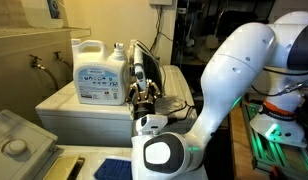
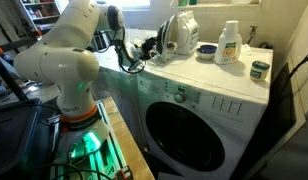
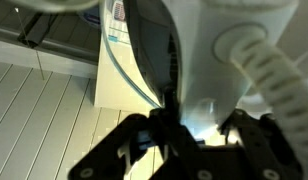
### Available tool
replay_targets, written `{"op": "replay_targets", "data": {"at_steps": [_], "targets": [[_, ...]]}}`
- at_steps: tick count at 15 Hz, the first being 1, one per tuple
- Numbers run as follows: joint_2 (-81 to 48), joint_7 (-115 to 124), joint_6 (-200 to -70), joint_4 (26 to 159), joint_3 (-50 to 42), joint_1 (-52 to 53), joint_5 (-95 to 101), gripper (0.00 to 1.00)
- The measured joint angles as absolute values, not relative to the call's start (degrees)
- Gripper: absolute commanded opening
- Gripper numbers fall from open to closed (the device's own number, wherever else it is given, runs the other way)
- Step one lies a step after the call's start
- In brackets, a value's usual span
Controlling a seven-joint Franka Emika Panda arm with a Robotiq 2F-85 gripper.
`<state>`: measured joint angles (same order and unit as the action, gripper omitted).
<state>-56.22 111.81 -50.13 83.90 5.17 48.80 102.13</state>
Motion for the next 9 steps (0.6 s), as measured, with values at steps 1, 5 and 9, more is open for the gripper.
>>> {"op": "replay_targets", "data": {"at_steps": [1,5,9], "targets": [[-56.33,111.74,-50.12,83.90,5.25,48.77,102.44,0.15],[-56.34,111.51,-50.12,83.91,5.78,48.39,102.85,0.52],[-56.36,111.56,-50.11,83.90,6.06,48.17,102.92,0.88]]}}
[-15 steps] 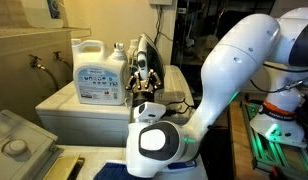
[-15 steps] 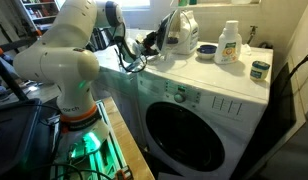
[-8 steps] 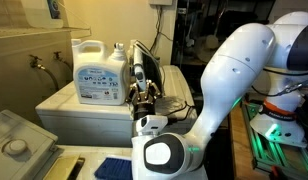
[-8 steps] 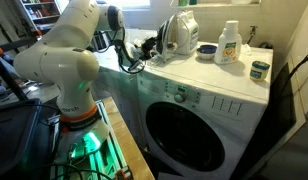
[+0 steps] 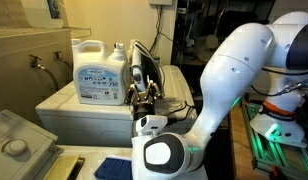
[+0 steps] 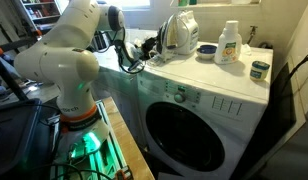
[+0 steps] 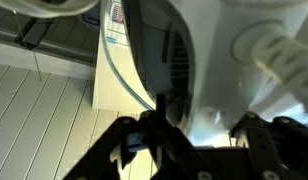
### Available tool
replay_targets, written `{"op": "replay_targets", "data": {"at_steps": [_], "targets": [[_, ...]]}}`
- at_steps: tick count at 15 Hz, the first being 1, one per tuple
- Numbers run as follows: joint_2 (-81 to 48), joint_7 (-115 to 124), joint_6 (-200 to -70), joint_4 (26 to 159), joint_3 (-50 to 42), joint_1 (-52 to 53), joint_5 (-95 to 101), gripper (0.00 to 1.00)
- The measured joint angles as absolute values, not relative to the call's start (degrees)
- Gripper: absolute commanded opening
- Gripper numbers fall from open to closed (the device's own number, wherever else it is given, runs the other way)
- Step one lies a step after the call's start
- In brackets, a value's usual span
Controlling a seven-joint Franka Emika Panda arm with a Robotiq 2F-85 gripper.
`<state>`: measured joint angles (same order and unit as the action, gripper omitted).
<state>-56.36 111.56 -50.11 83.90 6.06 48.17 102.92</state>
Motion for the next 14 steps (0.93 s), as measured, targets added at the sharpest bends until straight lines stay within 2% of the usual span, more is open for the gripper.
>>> {"op": "replay_targets", "data": {"at_steps": [2,14], "targets": [[-56.36,111.83,-50.11,83.90,6.22,48.02,102.92,1.00],[-56.53,114.30,-49.97,83.88,8.59,46.13,102.79,1.00]]}}
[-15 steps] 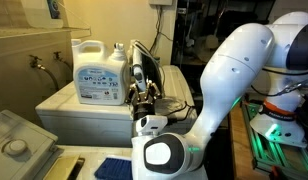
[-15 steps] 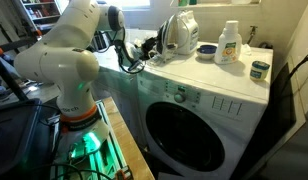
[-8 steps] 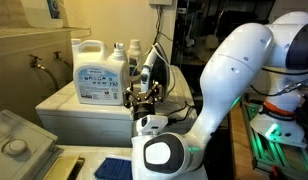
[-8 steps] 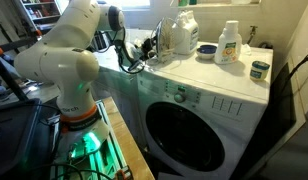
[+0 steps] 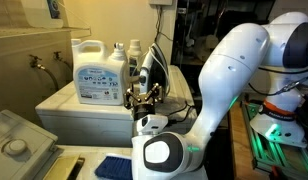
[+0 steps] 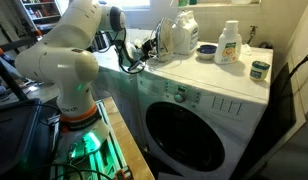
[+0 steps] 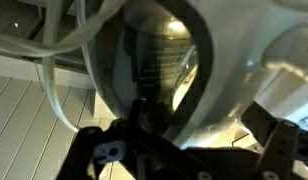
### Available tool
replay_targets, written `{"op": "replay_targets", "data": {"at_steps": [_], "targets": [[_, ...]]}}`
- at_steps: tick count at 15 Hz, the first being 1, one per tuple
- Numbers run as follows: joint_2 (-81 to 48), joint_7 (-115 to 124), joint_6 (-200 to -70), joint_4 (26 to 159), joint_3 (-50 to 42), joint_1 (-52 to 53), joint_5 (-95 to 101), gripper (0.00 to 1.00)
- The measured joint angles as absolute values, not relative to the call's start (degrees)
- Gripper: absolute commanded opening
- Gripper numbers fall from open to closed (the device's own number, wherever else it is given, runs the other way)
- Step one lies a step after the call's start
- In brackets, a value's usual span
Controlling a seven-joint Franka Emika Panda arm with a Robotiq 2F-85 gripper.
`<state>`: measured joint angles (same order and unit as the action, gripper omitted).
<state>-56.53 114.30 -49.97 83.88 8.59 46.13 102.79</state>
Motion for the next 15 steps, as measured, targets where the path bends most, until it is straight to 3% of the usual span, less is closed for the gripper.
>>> {"op": "replay_targets", "data": {"at_steps": [15], "targets": [[-56.21,118.99,-55.00,78.94,13.56,42.41,101.02,1.00]]}}
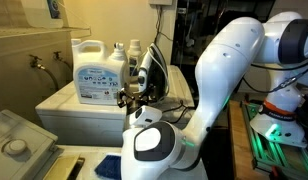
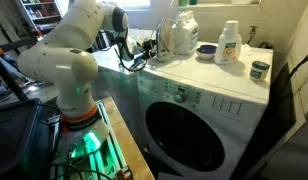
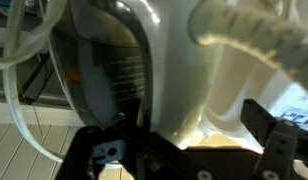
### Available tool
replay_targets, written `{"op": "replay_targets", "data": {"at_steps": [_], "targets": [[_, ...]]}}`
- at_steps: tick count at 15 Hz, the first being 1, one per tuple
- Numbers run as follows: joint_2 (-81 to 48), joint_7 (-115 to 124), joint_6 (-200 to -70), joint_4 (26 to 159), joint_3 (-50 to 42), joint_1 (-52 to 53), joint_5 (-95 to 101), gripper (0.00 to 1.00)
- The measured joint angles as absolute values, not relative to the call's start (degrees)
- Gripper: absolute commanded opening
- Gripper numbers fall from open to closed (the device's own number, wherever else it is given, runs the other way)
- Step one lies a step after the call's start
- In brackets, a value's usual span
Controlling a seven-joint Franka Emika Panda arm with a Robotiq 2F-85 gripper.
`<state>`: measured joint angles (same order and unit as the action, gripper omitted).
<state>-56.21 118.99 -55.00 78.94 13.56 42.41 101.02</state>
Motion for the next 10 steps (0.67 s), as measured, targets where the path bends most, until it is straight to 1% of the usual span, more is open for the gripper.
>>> {"op": "replay_targets", "data": {"at_steps": [5,10], "targets": [[-54.78,119.39,-59.93,76.96,15.26,41.27,96.68,1.00],[-53.09,119.22,-61.64,76.77,15.32,40.98,93.02,1.00]]}}
